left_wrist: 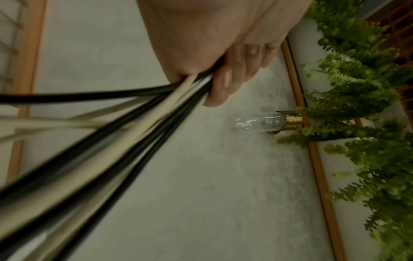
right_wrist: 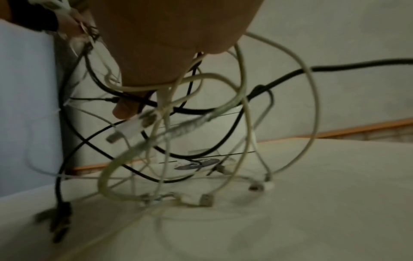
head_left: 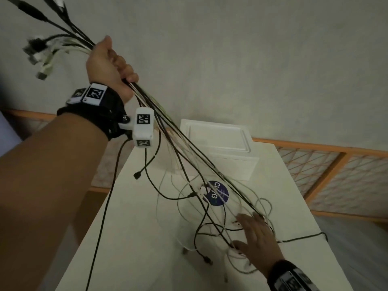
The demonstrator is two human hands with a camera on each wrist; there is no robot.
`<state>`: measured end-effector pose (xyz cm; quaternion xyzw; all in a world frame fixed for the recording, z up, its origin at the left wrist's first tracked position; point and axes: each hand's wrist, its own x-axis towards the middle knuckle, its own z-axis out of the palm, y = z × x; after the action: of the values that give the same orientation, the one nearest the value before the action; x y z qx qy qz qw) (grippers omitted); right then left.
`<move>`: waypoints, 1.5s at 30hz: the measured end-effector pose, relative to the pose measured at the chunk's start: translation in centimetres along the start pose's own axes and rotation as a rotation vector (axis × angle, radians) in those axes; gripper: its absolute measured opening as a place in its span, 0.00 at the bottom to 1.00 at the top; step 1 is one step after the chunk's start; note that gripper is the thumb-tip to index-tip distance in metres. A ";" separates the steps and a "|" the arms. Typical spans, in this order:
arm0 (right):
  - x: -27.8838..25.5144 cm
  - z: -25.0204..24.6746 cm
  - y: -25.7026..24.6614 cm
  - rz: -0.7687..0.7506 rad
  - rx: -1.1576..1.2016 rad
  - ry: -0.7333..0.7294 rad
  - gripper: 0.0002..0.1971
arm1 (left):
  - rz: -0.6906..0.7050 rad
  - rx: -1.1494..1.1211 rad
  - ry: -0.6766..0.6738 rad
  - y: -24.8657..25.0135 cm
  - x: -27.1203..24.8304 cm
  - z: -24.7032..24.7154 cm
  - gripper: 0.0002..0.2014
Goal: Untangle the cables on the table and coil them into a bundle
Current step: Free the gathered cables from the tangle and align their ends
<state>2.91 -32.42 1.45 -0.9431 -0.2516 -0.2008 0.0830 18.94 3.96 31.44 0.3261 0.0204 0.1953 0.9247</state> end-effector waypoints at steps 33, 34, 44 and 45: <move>3.2 -1.1 11.2 1.174 0.594 -0.118 0.17 | 0.013 0.008 -0.034 -0.2 -0.1 -1.0 0.23; 3.8 -1.1 11.8 1.163 0.475 -0.110 0.24 | 0.009 -0.001 -0.035 -0.6 -0.1 -0.9 0.23; -0.3 -1.0 12.7 0.853 0.129 -0.821 0.54 | 0.059 -0.061 -0.032 0.9 0.4 -0.3 0.24; -1.5 -0.4 13.3 0.940 0.098 -0.774 0.56 | 0.054 -0.049 -0.030 0.9 0.4 -0.4 0.24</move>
<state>8.31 -44.58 0.49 -0.9528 0.1709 0.2262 0.1086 18.93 4.95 31.73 0.3068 -0.0073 0.2159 0.9269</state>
